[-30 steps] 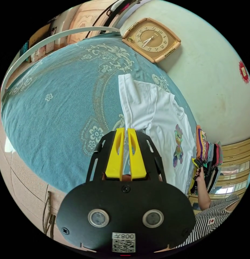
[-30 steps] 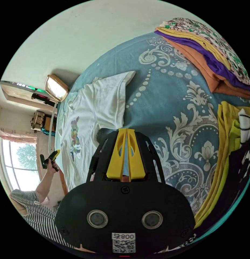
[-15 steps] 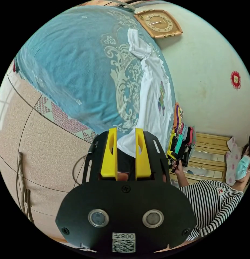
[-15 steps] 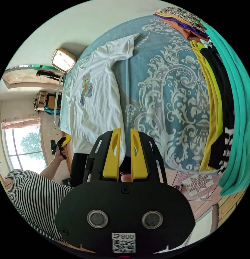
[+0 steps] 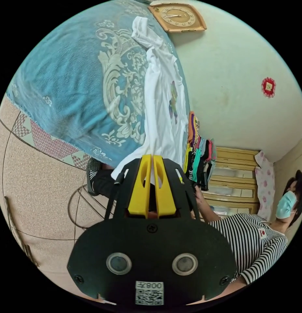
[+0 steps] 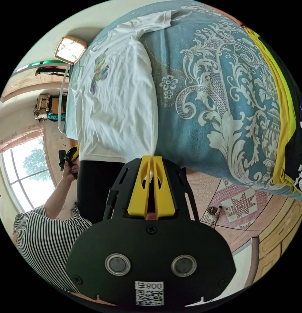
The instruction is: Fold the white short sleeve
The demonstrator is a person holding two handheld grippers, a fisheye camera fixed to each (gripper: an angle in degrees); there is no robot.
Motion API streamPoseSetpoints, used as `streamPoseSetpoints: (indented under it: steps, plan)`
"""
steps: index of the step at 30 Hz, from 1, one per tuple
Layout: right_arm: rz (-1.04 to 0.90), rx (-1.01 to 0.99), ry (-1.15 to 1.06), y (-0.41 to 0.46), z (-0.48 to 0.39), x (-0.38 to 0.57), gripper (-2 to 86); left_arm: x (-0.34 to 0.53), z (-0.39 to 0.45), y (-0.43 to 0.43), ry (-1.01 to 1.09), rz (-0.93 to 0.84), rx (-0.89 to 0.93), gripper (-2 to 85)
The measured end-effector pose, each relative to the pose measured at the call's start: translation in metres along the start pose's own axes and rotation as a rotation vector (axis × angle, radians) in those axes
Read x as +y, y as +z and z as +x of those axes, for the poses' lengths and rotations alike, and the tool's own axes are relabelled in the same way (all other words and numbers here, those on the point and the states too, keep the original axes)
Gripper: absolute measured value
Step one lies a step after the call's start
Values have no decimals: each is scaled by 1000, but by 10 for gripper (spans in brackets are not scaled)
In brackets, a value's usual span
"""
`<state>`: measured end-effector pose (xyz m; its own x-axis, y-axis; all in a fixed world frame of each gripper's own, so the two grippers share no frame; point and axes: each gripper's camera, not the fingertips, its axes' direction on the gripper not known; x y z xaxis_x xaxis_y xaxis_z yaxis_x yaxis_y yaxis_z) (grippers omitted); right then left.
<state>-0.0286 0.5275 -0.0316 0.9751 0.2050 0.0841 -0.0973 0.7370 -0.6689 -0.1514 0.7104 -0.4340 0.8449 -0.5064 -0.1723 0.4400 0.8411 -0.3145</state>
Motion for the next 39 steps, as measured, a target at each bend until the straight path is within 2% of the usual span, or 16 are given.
streamPoseSetpoints:
  steps: [4, 9, 12, 14, 17, 21, 24, 30, 35, 39]
  plan:
    - [51, -46, -47, -16, -3, 18, 3, 4, 7, 17, 31, 77, 38, 12]
    - [12, -72, -23, 0, 13, 19, 3, -8, -14, 75, -69, 40, -62, 14]
    - [12, -160, 28, 9, 26, 17, 5, -15, -14, 104, -88, 86, -81, 18]
    - [31, -141, 34, 6, 29, 24, 6, -22, -4, 120, -69, 159, -153, 20]
    - [91, -129, 71, -5, 40, 32, 8, -44, 13, 148, -24, 211, -168, 22]
    - [212, -122, 78, -21, 41, 20, 15, -95, 52, 219, 131, 144, -159, 24]
    - [341, -115, 43, -32, 28, -14, 34, -151, 98, 308, 298, 31, -108, 28]
    - [547, 115, -12, -37, -12, -96, 59, -253, 199, 525, 606, -225, -67, 49]
    - [646, 109, -6, -26, -20, -142, 68, -324, 270, 710, 816, -384, -153, 69]
    - [662, 110, -14, -15, -23, -157, 69, -359, 306, 808, 931, -446, -228, 79]
